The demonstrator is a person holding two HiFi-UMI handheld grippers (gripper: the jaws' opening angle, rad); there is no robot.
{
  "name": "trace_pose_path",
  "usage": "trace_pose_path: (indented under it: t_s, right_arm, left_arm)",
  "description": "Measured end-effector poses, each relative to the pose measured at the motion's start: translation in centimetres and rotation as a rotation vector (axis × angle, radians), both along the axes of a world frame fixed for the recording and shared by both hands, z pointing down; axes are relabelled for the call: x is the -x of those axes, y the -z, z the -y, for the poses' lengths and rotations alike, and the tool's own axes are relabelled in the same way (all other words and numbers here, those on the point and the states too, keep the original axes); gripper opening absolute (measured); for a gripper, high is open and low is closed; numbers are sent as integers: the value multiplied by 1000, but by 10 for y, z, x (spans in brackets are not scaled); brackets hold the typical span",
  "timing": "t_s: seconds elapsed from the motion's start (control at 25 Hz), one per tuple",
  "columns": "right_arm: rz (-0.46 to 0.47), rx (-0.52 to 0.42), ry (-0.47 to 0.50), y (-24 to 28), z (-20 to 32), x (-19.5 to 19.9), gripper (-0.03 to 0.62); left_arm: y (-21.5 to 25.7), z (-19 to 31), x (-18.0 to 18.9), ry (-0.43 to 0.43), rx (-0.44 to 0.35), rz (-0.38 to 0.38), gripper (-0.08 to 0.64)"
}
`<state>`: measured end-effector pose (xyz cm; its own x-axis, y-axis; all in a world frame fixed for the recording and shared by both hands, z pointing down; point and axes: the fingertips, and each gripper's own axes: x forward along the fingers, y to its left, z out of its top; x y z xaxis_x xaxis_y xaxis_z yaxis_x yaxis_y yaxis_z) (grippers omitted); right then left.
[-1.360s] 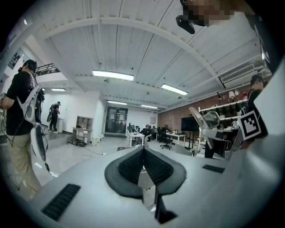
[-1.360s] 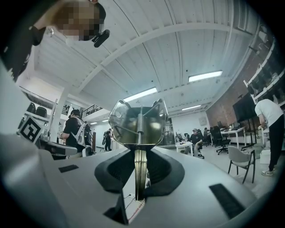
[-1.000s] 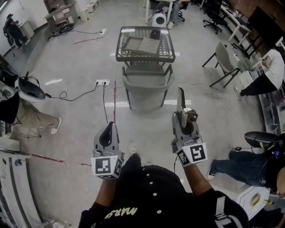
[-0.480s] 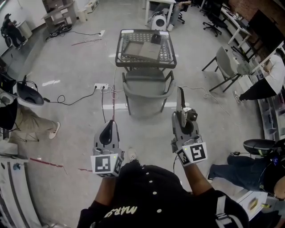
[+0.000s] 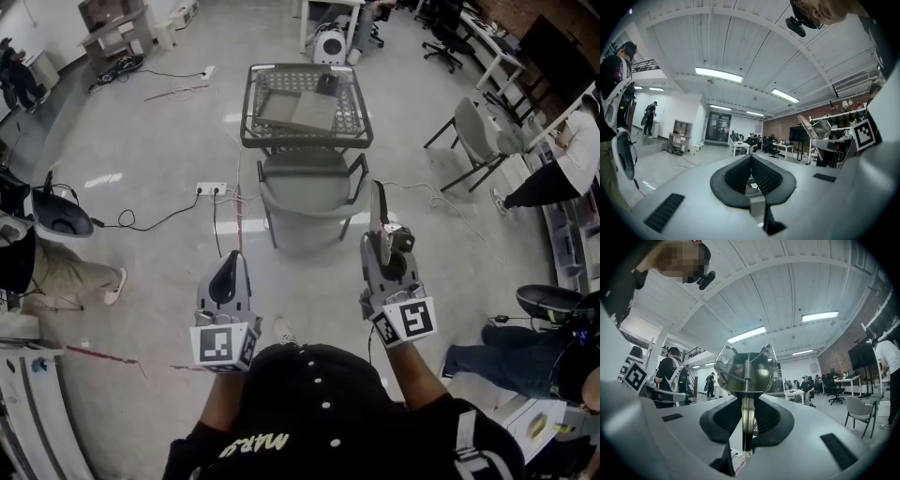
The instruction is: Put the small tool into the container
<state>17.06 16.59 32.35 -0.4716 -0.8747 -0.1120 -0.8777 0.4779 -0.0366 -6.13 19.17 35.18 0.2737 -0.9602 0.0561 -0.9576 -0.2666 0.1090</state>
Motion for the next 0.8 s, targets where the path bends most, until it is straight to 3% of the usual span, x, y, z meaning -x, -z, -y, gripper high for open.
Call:
trace_pose_path:
  t_s: [0.8]
  right_arm:
    - [9,-13,-39,0,68,54,77]
  left_arm:
    - [-4,71,61,-23,-3,4,25]
